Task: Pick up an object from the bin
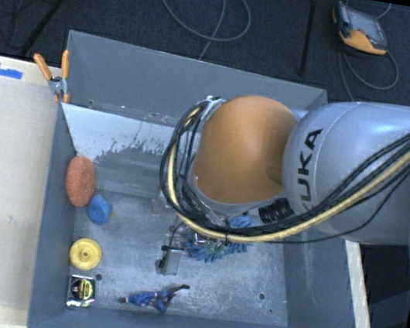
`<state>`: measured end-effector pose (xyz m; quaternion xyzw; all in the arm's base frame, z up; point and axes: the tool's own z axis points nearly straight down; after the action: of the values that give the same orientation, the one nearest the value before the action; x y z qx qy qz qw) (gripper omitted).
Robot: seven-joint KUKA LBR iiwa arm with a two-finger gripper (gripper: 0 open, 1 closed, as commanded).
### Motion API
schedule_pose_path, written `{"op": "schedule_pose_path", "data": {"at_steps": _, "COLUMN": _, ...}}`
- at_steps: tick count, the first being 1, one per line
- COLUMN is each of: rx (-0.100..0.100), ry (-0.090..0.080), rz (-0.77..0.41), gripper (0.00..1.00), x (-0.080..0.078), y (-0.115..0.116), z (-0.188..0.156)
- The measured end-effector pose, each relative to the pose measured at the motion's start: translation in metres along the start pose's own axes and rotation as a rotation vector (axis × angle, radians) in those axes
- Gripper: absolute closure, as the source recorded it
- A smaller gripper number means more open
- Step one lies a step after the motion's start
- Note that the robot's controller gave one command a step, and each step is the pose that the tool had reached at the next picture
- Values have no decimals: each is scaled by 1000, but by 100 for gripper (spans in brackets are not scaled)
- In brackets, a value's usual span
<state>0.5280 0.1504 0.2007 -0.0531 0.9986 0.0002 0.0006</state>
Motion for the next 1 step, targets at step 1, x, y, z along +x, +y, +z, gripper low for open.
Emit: {"op": "schedule_pose_path", "data": {"at_steps": 1, "rx": 0, "ry": 3, "rz": -279, "gripper": 0, "x": 41, "y": -19, "z": 34}}
